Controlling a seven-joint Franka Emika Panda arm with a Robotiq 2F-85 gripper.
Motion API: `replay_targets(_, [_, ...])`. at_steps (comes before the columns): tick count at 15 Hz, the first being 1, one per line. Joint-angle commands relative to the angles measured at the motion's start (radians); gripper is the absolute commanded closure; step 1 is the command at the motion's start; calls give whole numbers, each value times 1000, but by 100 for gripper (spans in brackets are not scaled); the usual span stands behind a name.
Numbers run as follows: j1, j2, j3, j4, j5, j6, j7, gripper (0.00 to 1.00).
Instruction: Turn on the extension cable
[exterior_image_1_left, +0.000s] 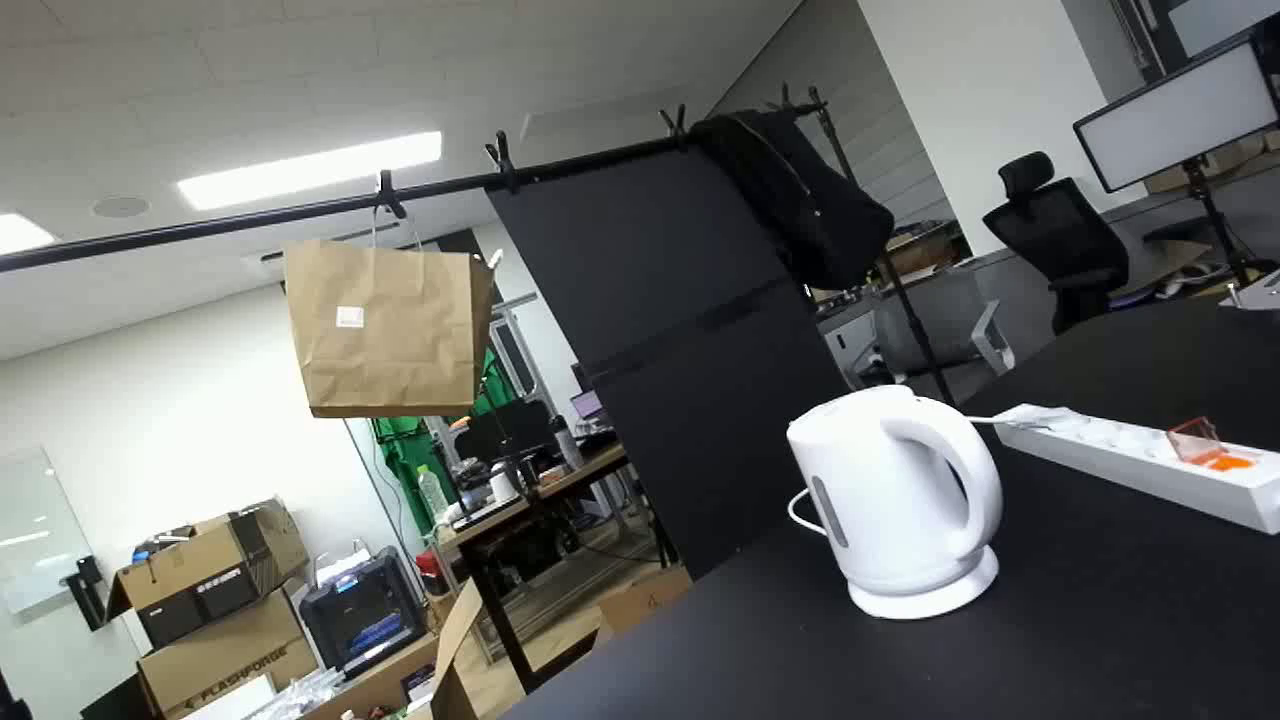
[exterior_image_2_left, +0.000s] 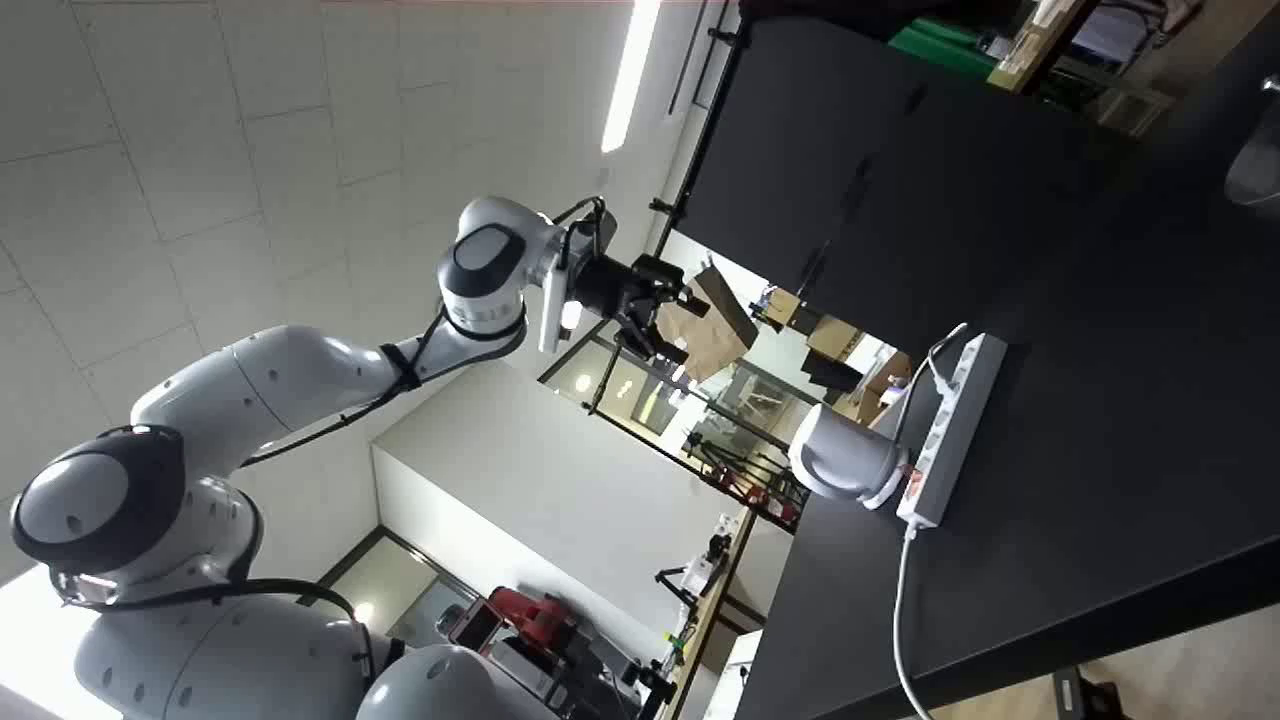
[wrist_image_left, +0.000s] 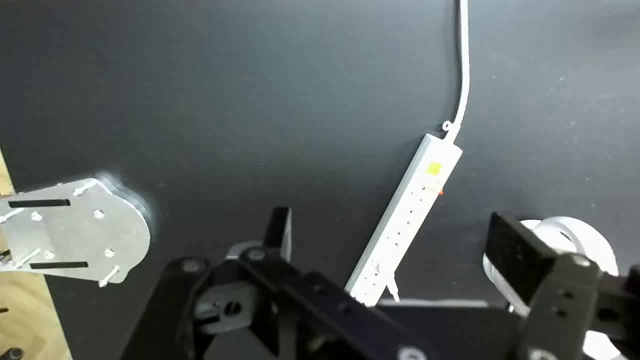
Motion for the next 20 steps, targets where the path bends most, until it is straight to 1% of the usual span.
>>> replay_targets(1, [-6,2,5,2,2,-2,-2,0])
replay_targets(13, [-6,2,5,2,2,-1,-2,0])
replay_targets(15, [-12,16,21,-2,-20,48,64,0])
replay_targets(20, [-7,95,78,-27,-61,232,268,0])
